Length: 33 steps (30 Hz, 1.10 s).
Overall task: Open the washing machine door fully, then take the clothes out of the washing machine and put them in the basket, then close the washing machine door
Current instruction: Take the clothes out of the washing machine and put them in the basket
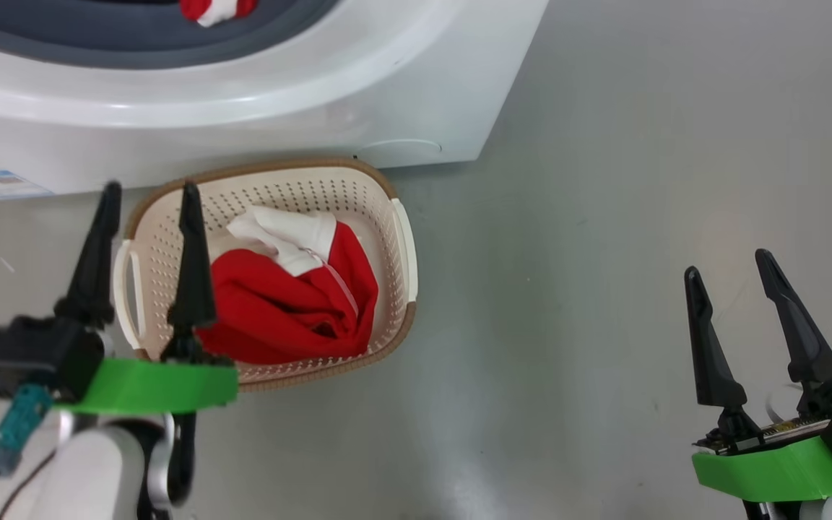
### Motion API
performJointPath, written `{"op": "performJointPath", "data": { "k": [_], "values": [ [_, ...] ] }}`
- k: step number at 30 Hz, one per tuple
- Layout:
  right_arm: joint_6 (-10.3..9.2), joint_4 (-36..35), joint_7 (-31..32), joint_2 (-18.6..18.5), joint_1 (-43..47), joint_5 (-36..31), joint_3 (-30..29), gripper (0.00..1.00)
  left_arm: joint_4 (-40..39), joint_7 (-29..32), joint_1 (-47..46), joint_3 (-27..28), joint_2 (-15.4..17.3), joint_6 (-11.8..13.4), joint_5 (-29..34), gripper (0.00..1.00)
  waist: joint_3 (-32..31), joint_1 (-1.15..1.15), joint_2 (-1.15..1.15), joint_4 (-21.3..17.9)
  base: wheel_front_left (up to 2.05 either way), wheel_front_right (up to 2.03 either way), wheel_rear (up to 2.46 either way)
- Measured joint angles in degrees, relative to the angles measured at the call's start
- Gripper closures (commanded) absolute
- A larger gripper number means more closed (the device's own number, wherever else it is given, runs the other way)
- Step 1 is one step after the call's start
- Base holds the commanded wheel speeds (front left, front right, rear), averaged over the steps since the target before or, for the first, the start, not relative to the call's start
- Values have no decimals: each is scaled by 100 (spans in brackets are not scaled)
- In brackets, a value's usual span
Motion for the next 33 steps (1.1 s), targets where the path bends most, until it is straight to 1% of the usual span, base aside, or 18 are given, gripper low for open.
{"op": "performJointPath", "data": {
  "k": [5, 13, 18, 21, 23, 25, 27, 33],
  "values": [
    [0, 1, 0, -3, -97, 0, 37, 0, 250, 107, -624, 25, 123, 1, 19, 0, 237, 0, 0, -45, 0, 0, 0],
    [0, 13, 0, -7, -289, 0, 214, 0, 792, 242, -1707, 99, 191, -8, 57, 0, 594, 0, 0, -83, 0, 0, 0],
    [0, 29, 0, -8, -322, -1, 263, 0, 1238, 242, -2174, 179, 308, -101, -3, 0, 793, 0, 0, -105, 0, 0, 0],
    [0, 34, 0, -8, -326, -1, 279, 0, 1526, 215, -2474, 227, 338, -114, -31, 0, 877, 0, 0, -117, 0, 0, 0],
    [0, 36, 0, -9, -335, -1, 294, 0, 1761, 177, -2707, 256, 370, -209, -53, 0, 927, 0, 0, -122, 0, 0, 0],
    [0, 37, 0, -9, -369, -1, 315, 0, 1959, 146, -2925, 274, 412, -211, -82, 0, 971, 0, 0, -128, 0, 0, 0],
    [0, 37, 0, -11, -442, -1, 339, 0, 2158, 141, -3144, 279, 441, -288, -135, 0, 1015, 0, 0, -132, 0, 0, 0],
    [0, 43, 0, -13, -450, -16, 402, 0, 2811, 143, -3846, 290, 464, -361, -234, 0, 1128, 0, 0, -147, 0, 0, 0]
  ]
}}
